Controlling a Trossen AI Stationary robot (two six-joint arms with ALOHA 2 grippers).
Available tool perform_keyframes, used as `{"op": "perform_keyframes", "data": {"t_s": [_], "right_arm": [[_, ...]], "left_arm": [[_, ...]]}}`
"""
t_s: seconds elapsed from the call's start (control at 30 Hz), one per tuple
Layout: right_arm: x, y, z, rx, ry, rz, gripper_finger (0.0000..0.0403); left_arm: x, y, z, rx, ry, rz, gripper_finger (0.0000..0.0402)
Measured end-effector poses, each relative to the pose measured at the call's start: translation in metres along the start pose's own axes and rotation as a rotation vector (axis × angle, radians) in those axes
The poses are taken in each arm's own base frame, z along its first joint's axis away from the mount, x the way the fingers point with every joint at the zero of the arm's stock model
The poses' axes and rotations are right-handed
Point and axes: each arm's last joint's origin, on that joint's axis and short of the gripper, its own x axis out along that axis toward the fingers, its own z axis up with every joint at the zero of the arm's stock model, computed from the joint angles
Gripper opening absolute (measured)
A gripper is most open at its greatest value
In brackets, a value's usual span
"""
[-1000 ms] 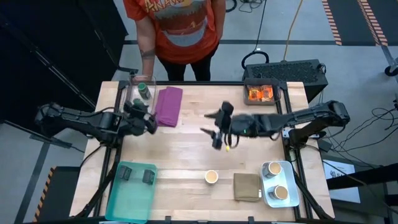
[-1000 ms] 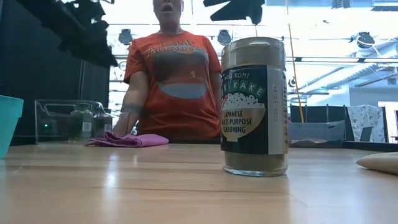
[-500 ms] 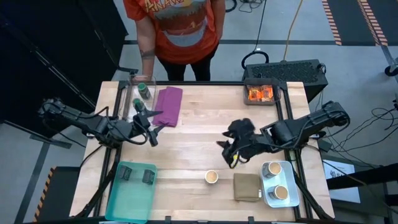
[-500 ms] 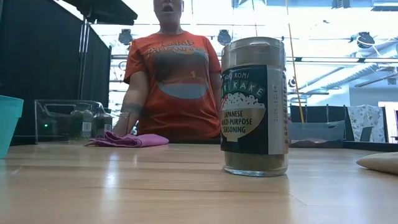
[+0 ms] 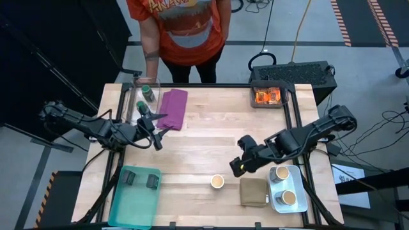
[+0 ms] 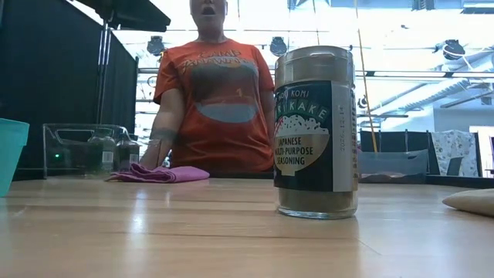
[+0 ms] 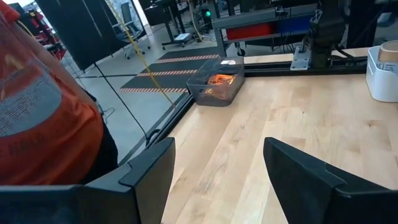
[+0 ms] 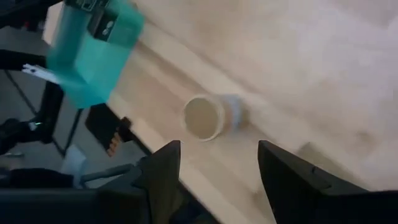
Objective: Sort spices by type
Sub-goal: Put the golden seasoning bottle into the white bin
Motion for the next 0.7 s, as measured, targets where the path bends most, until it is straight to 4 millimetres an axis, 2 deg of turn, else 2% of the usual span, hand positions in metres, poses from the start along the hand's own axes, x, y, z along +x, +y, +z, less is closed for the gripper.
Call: {"op": "perform_keyframes", "data": {"t_s": [0.3,0.5,0.6,0.7], "right_arm": [[0.03,0.025,-0.022,0.079,0.035,0.1,0.0196],[0.034,0.06,-0.022,0.057,0.036,0.121,0.0196],[0.03,0.076,-0.016,0.05,0.035,0.064,0.0196],[0.027,0.081,-0.012,0.105,0.074,-0.09,0.0196]], "left_arm": [[0.0,0.0,0.002,0.0,-0.017,0.001,0.0251],[0.0,0.0,0.002,0.0,-0.017,0.0,0.0251],[0.0,0.0,0.002,0.0,-0.017,0.0,0.0251],[0.0,0.0,0.002,0.001,-0.017,0.0,0.0251]]}}
